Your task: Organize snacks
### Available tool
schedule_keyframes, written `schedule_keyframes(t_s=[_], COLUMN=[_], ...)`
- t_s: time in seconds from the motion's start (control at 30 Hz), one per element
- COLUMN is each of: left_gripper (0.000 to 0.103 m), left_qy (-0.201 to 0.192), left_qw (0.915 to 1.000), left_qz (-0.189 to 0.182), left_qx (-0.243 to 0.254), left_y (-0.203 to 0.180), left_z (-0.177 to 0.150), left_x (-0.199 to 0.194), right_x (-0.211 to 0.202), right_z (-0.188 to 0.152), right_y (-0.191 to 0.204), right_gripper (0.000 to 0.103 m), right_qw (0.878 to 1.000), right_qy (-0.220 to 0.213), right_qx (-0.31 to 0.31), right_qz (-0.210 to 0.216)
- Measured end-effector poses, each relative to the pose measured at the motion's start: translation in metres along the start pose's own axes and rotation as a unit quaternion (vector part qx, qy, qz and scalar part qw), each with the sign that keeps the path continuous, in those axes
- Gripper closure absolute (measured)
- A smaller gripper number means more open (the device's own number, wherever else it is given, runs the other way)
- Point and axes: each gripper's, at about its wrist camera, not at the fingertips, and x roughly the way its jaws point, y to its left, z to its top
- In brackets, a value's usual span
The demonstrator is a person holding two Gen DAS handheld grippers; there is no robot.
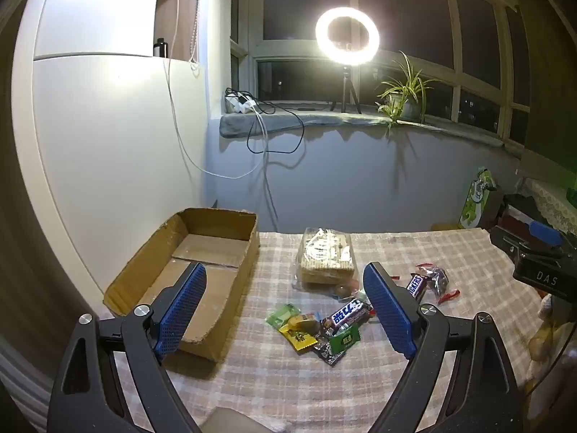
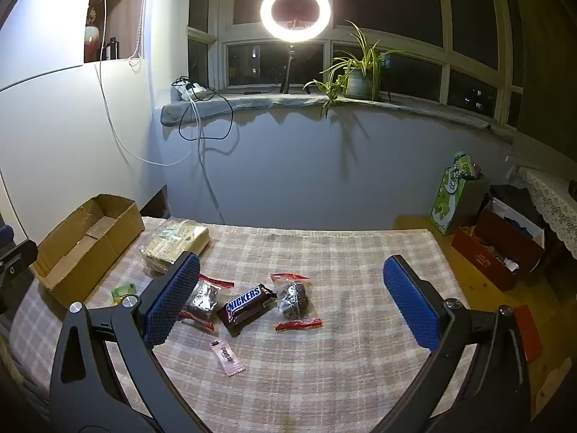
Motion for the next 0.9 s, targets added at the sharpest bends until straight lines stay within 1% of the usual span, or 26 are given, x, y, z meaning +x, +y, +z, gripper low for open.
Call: schedule_keyframes(t_s=[0.1,0.13,0.17,0.23,0.27,0.33,0.5,0.9], left_gripper=[0.014,0.014,0.014,0.014,0.014,0.014,0.014,0.014], left_qy=[0.003,-0.001,0.002,-0.006,-0.005,-0.007,-0.006,-0.008], left_qw=[1.0,1.0,1.0,0.9999,0.9999,0.9999,0.9999,0.9999], left_qz=[-0.006,-0.007,-0.003,-0.009,-0.004,-0.002,-0.004,-0.01], left_qx=[0.0,0.002,0.009,0.001,0.008,0.011,0.01,0.006], left_y=[0.001,0.002,-0.002,0.003,-0.005,-0.009,-0.008,-0.011], left_z=[0.0,0.001,0.002,0.005,0.003,0.001,-0.001,-0.002], left_x=[0.002,0.001,0.003,-0.003,-0.002,-0.001,0.002,0.003], right_x=[-0.002,-0.002,-0.002,-0.002,-0.001,0.001,0.0,-0.003], right_z=[-0.003,0.0,0.0,0.001,0.001,0.001,0.001,0.001], right_y=[0.002,-0.001,0.0,-0.002,-0.003,-0.003,-0.001,0.003], right_gripper=[0.0,0.0,0.0,0.0,0.0,0.0,0.0,0.0], right_qw=[1.0,1.0,1.0,1.0,1.0,1.0,1.0,1.0], right_qy=[-0.001,0.003,0.004,0.005,0.006,0.004,0.0,-0.004], right_qx=[0.001,0.009,0.005,0.011,0.013,0.015,0.013,0.007], right_qz=[-0.008,-0.002,-0.006,-0.008,-0.01,-0.015,-0.02,-0.018])
